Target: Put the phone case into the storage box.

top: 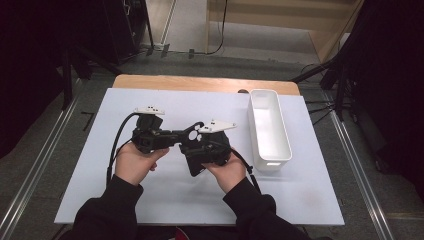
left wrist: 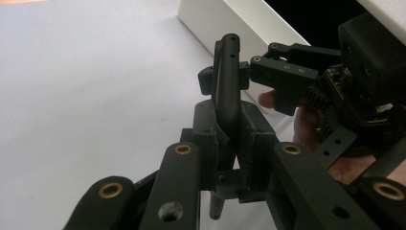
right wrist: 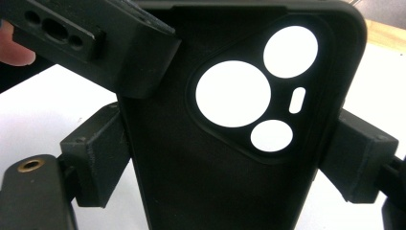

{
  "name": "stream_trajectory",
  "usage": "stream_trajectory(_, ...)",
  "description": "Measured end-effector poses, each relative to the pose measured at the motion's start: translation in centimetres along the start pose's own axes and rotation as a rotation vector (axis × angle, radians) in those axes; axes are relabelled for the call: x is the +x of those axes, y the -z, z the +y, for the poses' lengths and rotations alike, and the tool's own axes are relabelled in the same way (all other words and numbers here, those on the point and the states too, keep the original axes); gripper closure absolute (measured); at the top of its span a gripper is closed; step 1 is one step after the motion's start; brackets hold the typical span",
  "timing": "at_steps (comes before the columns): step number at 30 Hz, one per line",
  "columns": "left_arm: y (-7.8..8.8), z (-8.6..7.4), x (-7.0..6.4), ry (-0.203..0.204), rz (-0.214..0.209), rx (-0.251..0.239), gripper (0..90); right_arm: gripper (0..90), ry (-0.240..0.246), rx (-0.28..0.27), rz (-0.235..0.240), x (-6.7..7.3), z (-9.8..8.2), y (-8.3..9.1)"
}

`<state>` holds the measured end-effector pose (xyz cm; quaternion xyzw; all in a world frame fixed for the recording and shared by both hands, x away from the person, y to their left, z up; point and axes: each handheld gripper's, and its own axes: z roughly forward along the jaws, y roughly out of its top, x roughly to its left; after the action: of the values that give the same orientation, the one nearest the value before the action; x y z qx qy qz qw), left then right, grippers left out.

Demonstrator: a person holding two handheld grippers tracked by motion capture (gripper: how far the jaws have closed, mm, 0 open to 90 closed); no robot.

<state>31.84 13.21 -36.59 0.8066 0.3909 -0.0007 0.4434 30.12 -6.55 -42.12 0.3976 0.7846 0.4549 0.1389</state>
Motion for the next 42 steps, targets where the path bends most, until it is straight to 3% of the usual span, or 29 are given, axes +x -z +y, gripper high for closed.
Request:
stream_trajectory(6, 0.5, 0.3, -0.4, -0.020, 0.009, -0.021, 72.2, 12.0, 0.005, -0.007, 0.005, -0.1, 0.2, 0.4)
stream_trajectory(13, 1.0, 0.4, -0.5, -0.028, -0.031, -0.009, 56.6, 11.9, -0.006, -0.001, 0.016, -0.8, 0.1, 0.6)
stream_trajectory(17, 1.5, 0.3, -0.5, -0.105, -0.035, -0.009, 47.7, 11.9, -0.010, -0.009, 0.045, -1.2, 0.2, 0.7)
stream_trajectory(19, 1.7, 0.3, -0.4, -0.102, -0.071, -0.004, 43.6, 11.9, -0.006, -0.012, 0.056, -1.4, 0.2, 0.8)
stream_trajectory(22, 1.9, 0.2, -0.1, -0.144, -0.106, 0.018, 35.1, 11.9, 0.007, -0.014, 0.076, -1.8, 0.3, 0.9)
stream_trajectory(25, 2.1, 0.0, 0.2, -0.177, -0.123, 0.019, 33.7, 11.9, 0.014, -0.012, 0.095, -2.1, 0.4, 1.1)
stream_trajectory(27, 2.1, -0.1, 0.5, -0.199, -0.144, 0.046, 28.7, 11.9, 0.014, -0.008, 0.110, -2.2, 0.4, 1.1)
stream_trajectory(30, 1.9, -0.5, 0.8, -0.238, -0.162, 0.089, 28.7, 11.9, 0.019, 0.003, 0.128, -2.4, 0.4, 1.2)
stream_trajectory(36, 1.4, -1.2, 1.6, -0.274, -0.166, 0.093, 28.8, 11.9, 0.032, 0.023, 0.168, -2.8, 0.3, 1.2)
stream_trajectory(42, 1.0, -2.1, 2.3, -0.248, -0.180, 0.076, 28.8, 11.9, 0.035, 0.027, 0.192, -3.2, 0.4, 1.4)
